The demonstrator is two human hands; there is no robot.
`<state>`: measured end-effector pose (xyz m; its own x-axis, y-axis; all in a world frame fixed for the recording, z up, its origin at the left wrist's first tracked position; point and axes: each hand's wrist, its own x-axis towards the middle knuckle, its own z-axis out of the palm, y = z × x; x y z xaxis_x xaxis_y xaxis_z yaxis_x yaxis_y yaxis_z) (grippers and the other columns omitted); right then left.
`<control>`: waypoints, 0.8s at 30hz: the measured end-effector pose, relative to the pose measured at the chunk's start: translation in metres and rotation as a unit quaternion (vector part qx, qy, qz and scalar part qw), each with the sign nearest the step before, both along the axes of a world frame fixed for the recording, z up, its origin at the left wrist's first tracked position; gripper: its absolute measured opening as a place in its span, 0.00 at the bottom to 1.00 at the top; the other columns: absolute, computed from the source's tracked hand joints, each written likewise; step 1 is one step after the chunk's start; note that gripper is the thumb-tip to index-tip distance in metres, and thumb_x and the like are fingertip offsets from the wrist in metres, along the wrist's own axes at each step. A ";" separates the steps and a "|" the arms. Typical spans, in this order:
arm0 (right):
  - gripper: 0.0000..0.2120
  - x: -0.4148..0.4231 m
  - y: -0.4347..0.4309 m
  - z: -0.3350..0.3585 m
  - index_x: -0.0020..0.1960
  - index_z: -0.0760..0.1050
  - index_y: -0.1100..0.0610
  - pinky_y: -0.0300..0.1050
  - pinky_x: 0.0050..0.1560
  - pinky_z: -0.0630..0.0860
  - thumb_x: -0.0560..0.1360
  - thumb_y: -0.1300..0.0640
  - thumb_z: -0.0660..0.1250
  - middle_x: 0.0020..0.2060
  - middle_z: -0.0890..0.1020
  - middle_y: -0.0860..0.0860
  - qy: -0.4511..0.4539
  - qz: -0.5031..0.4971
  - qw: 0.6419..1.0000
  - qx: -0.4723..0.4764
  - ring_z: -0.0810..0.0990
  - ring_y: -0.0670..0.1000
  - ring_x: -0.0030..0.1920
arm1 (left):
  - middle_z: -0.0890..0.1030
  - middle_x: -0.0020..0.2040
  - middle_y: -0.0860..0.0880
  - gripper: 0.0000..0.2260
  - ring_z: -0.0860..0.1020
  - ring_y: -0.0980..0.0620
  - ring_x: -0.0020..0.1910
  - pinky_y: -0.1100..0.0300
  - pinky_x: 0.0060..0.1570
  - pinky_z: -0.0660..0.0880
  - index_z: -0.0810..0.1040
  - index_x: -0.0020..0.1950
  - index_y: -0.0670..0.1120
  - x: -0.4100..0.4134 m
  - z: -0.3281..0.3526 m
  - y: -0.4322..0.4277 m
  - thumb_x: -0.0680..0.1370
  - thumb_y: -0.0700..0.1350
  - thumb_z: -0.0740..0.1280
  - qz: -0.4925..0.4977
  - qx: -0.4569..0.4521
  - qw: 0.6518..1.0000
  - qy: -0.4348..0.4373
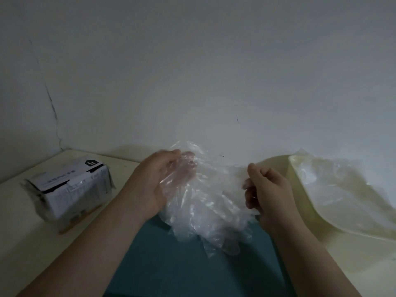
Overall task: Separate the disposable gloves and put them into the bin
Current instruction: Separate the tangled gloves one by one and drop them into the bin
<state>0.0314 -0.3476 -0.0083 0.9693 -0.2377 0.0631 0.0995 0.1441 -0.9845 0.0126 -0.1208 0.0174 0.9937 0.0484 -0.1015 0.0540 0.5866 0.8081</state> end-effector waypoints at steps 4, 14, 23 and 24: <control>0.14 -0.004 0.002 0.002 0.56 0.79 0.52 0.44 0.47 0.81 0.80 0.42 0.68 0.49 0.85 0.48 -0.089 -0.038 0.982 -0.161 0.84 0.48 0.49 | 0.87 0.54 0.39 0.04 0.86 0.40 0.50 0.50 0.48 0.84 0.83 0.40 0.44 -0.007 0.004 0.003 0.75 0.39 0.73 -0.062 0.127 0.989 -0.038; 0.30 -0.010 -0.001 0.005 0.51 0.80 0.70 0.53 0.47 0.75 0.67 0.46 0.83 0.44 0.81 0.68 -0.022 0.330 0.941 -0.066 0.78 0.61 0.43 | 0.87 0.49 0.38 0.07 0.84 0.44 0.36 0.58 0.28 0.77 0.81 0.54 0.40 -0.019 -0.006 -0.010 0.78 0.41 0.72 -0.188 0.294 0.928 -0.130; 0.15 -0.008 -0.007 0.008 0.38 0.78 0.59 0.52 0.43 0.71 0.67 0.53 0.83 0.37 0.77 0.62 0.039 0.267 0.962 -0.046 0.72 0.61 0.40 | 0.76 0.31 0.45 0.08 0.69 0.52 0.26 0.62 0.25 0.68 0.84 0.43 0.43 -0.005 -0.009 0.001 0.72 0.47 0.78 -0.058 0.330 0.934 -0.123; 0.14 -0.008 -0.008 0.008 0.39 0.78 0.60 0.53 0.44 0.72 0.68 0.54 0.82 0.38 0.78 0.63 0.040 0.257 0.964 -0.047 0.73 0.61 0.40 | 0.74 0.30 0.46 0.09 0.68 0.52 0.26 0.61 0.26 0.67 0.84 0.42 0.44 -0.004 -0.008 0.003 0.70 0.49 0.78 -0.055 0.330 0.934 -0.122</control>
<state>0.0236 -0.3561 -0.0008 0.9602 0.2786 -0.0184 -0.0378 0.0643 -0.9972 0.0089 -0.1181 0.0093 0.9859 -0.0842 0.1449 -0.1488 -0.0415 0.9880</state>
